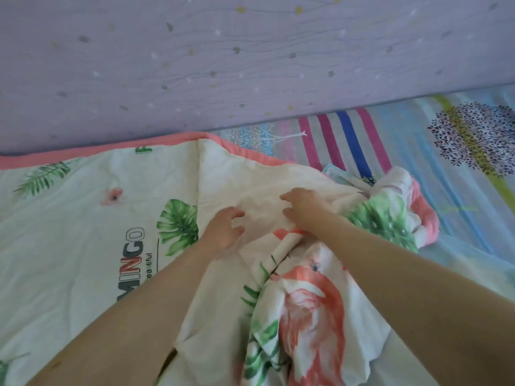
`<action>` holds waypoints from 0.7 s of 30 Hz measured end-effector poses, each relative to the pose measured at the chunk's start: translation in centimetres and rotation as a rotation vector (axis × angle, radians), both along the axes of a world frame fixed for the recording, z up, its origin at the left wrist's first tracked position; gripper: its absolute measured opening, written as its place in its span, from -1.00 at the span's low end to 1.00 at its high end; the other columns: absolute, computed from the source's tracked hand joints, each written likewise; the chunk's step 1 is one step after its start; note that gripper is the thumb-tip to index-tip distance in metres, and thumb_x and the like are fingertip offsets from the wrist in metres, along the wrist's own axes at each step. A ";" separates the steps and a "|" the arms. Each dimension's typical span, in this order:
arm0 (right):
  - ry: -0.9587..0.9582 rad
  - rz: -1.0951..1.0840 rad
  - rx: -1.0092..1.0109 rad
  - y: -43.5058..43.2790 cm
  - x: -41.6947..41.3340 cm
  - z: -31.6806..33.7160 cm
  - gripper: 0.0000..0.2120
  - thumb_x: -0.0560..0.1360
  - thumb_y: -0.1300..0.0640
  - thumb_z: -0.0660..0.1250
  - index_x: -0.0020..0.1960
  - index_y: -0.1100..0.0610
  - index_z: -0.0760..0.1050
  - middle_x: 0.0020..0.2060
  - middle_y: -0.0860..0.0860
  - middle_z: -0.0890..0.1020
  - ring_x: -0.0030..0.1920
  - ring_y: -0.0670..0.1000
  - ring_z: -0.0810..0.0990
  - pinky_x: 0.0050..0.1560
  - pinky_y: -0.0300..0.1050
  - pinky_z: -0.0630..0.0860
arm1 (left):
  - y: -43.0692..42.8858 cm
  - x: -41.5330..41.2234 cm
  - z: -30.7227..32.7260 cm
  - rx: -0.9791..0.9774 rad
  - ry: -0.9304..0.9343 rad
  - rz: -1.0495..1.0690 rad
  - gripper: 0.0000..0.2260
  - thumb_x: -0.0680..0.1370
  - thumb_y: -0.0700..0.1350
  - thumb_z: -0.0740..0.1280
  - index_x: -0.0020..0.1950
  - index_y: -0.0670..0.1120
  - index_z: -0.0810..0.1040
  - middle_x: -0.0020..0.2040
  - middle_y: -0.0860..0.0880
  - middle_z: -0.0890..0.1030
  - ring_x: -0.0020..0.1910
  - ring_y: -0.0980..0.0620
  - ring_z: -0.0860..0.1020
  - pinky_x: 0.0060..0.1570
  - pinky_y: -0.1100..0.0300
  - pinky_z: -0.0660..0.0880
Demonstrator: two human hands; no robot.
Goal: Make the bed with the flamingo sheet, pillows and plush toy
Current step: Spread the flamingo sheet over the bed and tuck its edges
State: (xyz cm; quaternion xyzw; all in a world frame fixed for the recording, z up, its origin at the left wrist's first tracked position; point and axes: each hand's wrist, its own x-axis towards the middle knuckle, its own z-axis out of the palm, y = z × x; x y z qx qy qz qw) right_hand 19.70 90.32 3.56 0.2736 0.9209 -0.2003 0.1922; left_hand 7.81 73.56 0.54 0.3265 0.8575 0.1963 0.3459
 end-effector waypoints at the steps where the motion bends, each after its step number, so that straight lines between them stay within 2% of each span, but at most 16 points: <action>1: -0.023 0.011 0.019 -0.4 -0.6 -1.3 -0.59 0.59 0.04 0.16 0.43 0.03 0.32 0.38 0.09 0.35 0.34 0.14 0.37 0.35 0.02 0.32 | 0.1 -0.9 -0.5 -0.027 0.035 -0.048 -0.58 0.57 -0.19 0.28 0.43 -0.14 0.35 0.49 -0.13 0.24 0.49 -0.02 0.19 0.35 0.27 0.10; 3: -0.006 -0.039 0.056 -0.3 -1.3 -3.0 -0.60 0.60 0.07 0.14 0.43 0.05 0.27 0.36 0.10 0.36 0.32 0.15 0.40 0.30 0.06 0.38 | 0.5 -2.7 -1.7 -0.099 0.109 -0.129 -0.55 0.59 -0.18 0.26 0.47 -0.14 0.29 0.50 -0.16 0.21 0.49 -0.07 0.18 0.37 0.21 0.11; 6: 0.030 -0.094 0.179 0.4 -2.6 -4.9 -0.59 0.61 0.13 0.09 0.45 0.04 0.21 0.26 0.07 0.47 0.24 0.13 0.48 0.18 0.06 0.46 | 1.5 -6.3 -4.6 -0.262 0.234 -0.210 -0.44 0.59 -0.14 0.24 0.55 -0.06 0.10 0.57 -0.12 -0.02 0.54 -0.13 0.01 0.47 0.05 0.09; 8: 0.014 -0.046 0.290 0.8 -3.9 -6.0 -0.63 0.61 0.13 0.07 0.40 0.04 0.29 0.24 0.06 0.46 0.24 0.13 0.43 0.18 0.04 0.39 | 2.5 -8.6 -6.2 -0.356 0.286 -0.254 -0.36 0.56 -0.08 0.27 0.56 -0.01 0.02 0.57 -0.09 -0.12 0.54 -0.16 -0.07 0.46 -0.09 0.12; 10: 0.032 0.017 0.359 1.3 -5.4 -7.6 -0.69 0.59 0.12 0.10 0.30 0.04 0.43 0.24 0.06 0.42 0.25 0.13 0.36 0.20 0.04 0.35 | 3.8 -9.7 -7.8 -0.411 0.362 -0.323 -0.28 0.49 -0.03 0.36 0.54 0.03 0.02 0.57 -0.09 -0.13 0.53 -0.18 -0.06 0.41 -0.16 0.20; 12: 0.065 0.052 0.322 2.0 -7.0 -9.4 -0.70 0.58 0.11 0.13 0.25 0.05 0.50 0.31 0.07 0.37 0.29 0.14 0.33 0.25 0.04 0.36 | 4.7 -9.9 -9.0 -0.439 0.420 -0.371 -0.12 0.39 0.00 0.47 0.54 0.03 -0.03 0.56 -0.10 -0.16 0.52 -0.20 -0.05 0.38 -0.19 0.23; 15: 0.073 0.024 0.167 3.4 -10.0 -12.0 -0.72 0.57 0.14 0.17 0.26 0.11 0.45 0.44 0.17 0.23 0.35 0.20 0.34 0.25 0.09 0.41 | 6.3 -10.8 -10.8 -0.470 0.430 -0.367 0.14 0.24 0.02 0.59 0.54 0.00 -0.17 0.54 -0.18 -0.23 0.51 -0.27 -0.06 0.39 -0.21 0.21; 16: 0.088 -0.062 0.102 3.7 -10.6 -12.3 -0.66 0.56 0.15 0.22 0.32 0.13 0.38 0.46 0.19 0.17 0.31 0.22 0.39 0.21 0.09 0.45 | 6.6 -11.0 -10.9 -0.488 0.455 -0.395 0.20 0.19 0.04 0.61 0.54 -0.02 -0.19 0.53 -0.24 -0.23 0.50 -0.31 -0.04 0.42 -0.16 0.19; 18: 0.081 -0.227 0.028 4.4 -11.4 -12.9 -0.37 0.50 0.12 0.36 0.47 0.09 0.15 0.50 0.22 0.01 0.26 0.24 0.46 0.16 0.11 0.47 | 7.5 -11.3 -11.0 -0.529 0.495 -0.450 0.31 0.11 0.09 0.64 0.54 -0.07 -0.23 0.50 -0.34 -0.23 0.49 -0.36 -0.01 0.46 -0.04 0.15; 20: 0.034 -0.299 0.026 5.1 -11.3 -13.4 -0.10 0.42 0.06 0.47 0.54 0.01 -0.05 0.51 0.23 -0.08 0.27 0.24 0.47 0.13 0.12 0.48 | 8.2 -11.2 -11.1 -0.560 0.495 -0.429 0.39 0.04 0.08 0.65 0.52 -0.07 -0.31 0.49 -0.36 -0.25 0.49 -0.36 -0.03 0.44 -0.05 0.20; 21: 0.016 -0.304 0.029 5.5 -11.5 -13.8 -0.03 0.39 0.04 0.49 0.55 -0.01 -0.10 0.50 0.23 -0.07 0.24 0.24 0.49 0.12 0.10 0.49 | 8.6 -11.4 -11.2 -0.577 0.492 -0.428 0.41 0.02 0.08 0.66 0.51 -0.07 -0.34 0.48 -0.37 -0.27 0.49 -0.37 -0.05 0.44 -0.06 0.20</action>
